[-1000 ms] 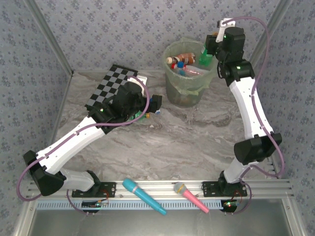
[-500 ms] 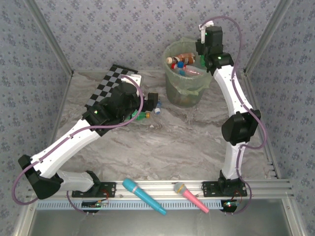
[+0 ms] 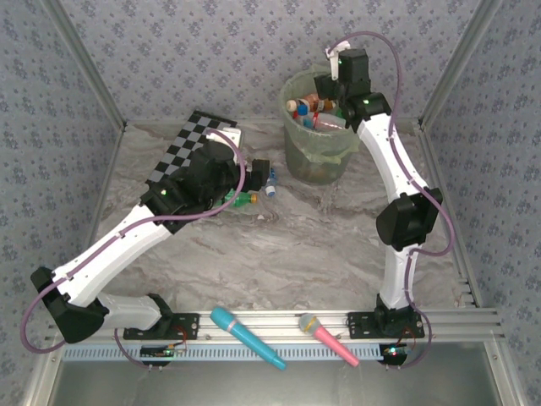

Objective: Put the plastic bottles in the bin

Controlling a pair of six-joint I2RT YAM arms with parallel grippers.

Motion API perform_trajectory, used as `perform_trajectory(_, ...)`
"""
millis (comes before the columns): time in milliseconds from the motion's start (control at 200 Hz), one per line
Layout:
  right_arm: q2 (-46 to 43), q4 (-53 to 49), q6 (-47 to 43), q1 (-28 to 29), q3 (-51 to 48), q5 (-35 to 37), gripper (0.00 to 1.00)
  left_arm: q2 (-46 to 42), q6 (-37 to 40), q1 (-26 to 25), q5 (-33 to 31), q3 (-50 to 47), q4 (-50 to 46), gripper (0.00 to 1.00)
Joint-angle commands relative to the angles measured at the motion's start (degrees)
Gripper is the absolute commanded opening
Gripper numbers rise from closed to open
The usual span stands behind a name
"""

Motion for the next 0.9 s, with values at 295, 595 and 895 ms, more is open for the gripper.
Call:
perform_trajectory(295, -4.3, -8.4, 16.5, -7.1, 3.2, -10.2, 0.89, -2.5, -2.1, 1.3, 0.5, -2.1, 0.0, 1.00)
perform_trajectory(595, -2.4, -8.6, 24.4, -12.0, 3.1, -23.2, 0.89, -2.6, -2.8, 2.0, 1.5, -2.8, 0.3, 1.00)
perform_trajectory(895, 5.1, -9.5, 28.7, -11.9, 10.6, -34.8, 0.86, -2.7, -3.0, 2.3, 1.5, -2.5, -0.3, 1.00)
